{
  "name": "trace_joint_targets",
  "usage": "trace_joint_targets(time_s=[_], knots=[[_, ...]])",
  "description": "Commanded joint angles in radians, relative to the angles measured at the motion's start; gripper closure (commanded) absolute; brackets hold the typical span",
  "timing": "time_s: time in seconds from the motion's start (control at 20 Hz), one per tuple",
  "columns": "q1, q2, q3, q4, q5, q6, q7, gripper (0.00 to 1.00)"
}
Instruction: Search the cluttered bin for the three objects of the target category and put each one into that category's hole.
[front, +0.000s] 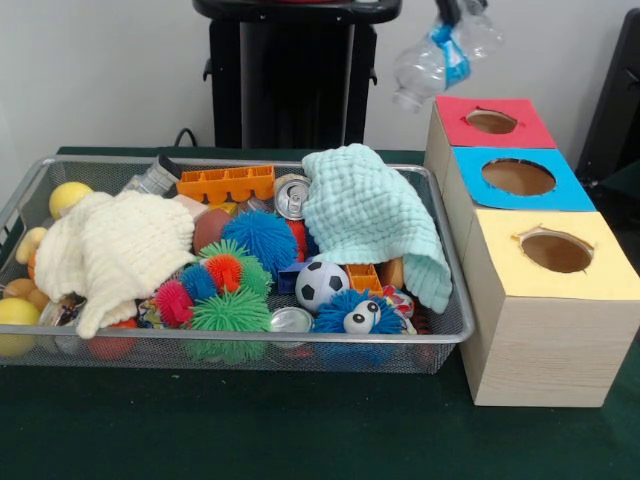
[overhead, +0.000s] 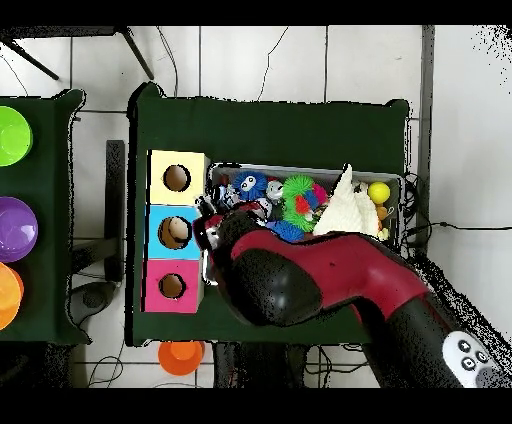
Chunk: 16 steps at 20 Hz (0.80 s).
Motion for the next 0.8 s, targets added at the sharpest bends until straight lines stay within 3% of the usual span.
trace_joint_targets(time_s=[0.05,0.55,0.8], knots=[[0.063,0.078,-0.002,0.079,0.025,-0.082,0.176,1.0],[0.131,0.147,-0.083,0.085,0.007,-0.155,0.19,1.0],[0.186,0.173,-0.18,0.056,-0.036,-0.081,0.133,1.0]])
